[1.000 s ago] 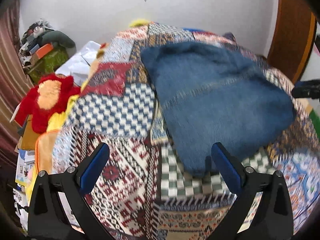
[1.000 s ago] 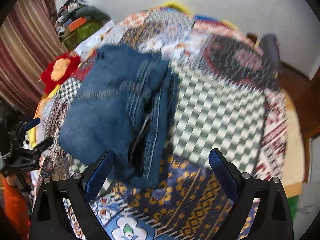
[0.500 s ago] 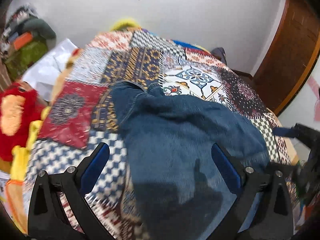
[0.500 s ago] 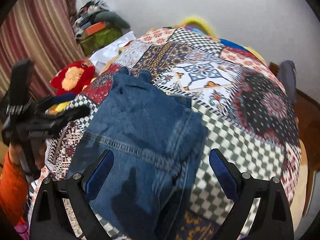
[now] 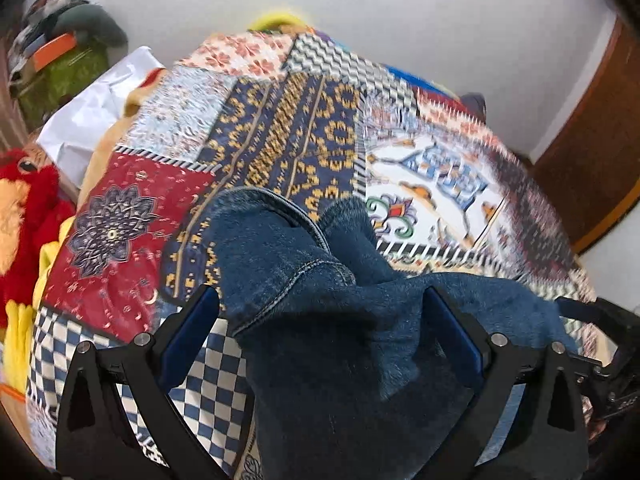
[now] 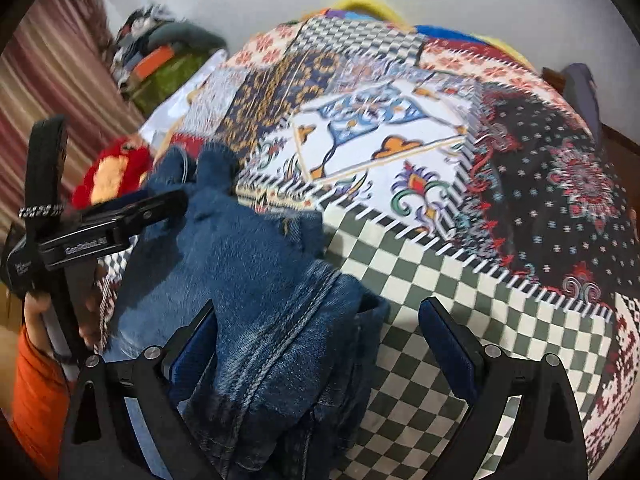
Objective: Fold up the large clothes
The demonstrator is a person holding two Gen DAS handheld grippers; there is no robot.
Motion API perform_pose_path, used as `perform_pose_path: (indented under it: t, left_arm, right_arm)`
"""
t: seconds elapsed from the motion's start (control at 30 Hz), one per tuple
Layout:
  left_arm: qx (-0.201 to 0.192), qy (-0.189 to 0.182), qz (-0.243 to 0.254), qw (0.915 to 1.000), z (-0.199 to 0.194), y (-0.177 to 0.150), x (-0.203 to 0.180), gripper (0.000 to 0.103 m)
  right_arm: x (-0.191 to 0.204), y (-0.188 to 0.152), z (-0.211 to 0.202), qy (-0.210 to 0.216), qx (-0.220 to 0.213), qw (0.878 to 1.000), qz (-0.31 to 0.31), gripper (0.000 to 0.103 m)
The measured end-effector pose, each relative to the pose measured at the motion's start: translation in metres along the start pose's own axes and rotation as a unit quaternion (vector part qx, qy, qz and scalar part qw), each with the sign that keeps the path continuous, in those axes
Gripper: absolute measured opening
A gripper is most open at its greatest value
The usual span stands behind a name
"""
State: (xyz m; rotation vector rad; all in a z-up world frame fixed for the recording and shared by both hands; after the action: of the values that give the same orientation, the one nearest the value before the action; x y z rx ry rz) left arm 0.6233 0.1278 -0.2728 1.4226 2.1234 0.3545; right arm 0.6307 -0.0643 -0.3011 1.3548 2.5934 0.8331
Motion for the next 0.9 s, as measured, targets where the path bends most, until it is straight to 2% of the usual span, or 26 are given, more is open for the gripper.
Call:
perform_pose_path:
  t: [0.13, 0.27, 0.37, 0.47, 0.6, 0.77, 0.9]
  left_arm:
    - [-0.032, -0.005, 0.013, 0.9994, -0.031, -0.002, -0.003, 0.103]
    - [-0.040, -0.017, 0.017, 0.9989, -0.055, -0.013, -0.003, 0.103]
    - [-0.032, -0.026, 0.020, 0.9989, -0.067, -0.022, -0.002, 0.103]
    - [-0.014, -0.047, 0.024, 0.9985, -0.077, -0.036, 0.000, 0.103]
    - [0.022, -0.062, 0.036, 0.9972, -0.077, -0.062, 0.003, 0.103]
    - [0.056, -0.078, 0.036, 0.9948, -0.069, -0.095, 0.010, 0.103]
    - [0.108, -0.082, 0.015, 0.9907, -0.046, -0.119, 0.021, 0.103]
  right_arm:
    - [0.004, 0.004, -0.027, -0.036, -0.032, 0.999, -0.010, 0.096]
    - [0.015, 0.001, -0.049, -0.031, -0.045, 0.998, -0.018, 0.096]
    - [0.022, -0.009, -0.060, -0.023, -0.047, 0.998, -0.018, 0.096]
    - [0.028, -0.023, -0.066, -0.010, -0.043, 0.999, -0.011, 0.096]
    - [0.038, -0.047, -0.065, 0.034, -0.026, 0.999, 0.005, 0.097]
    - [0.039, -0.070, -0.040, 0.048, 0.015, 0.999, 0.015, 0.097]
    - [0.032, -0.076, -0.014, 0.091, 0.040, 0.994, 0.042, 0.097]
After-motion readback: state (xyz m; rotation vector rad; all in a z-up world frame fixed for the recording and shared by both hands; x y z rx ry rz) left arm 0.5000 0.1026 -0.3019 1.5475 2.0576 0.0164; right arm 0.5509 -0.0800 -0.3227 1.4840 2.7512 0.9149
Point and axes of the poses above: each gripper's, at about its wrist camera, not at the fingertips, and z roughly the way its jaws point, x to its left, y to its top, the point moved 9 cm from there along z, roughly the way its jaws point, and after that the axes turned 13 degrees about -z, right-handed, at the moved point
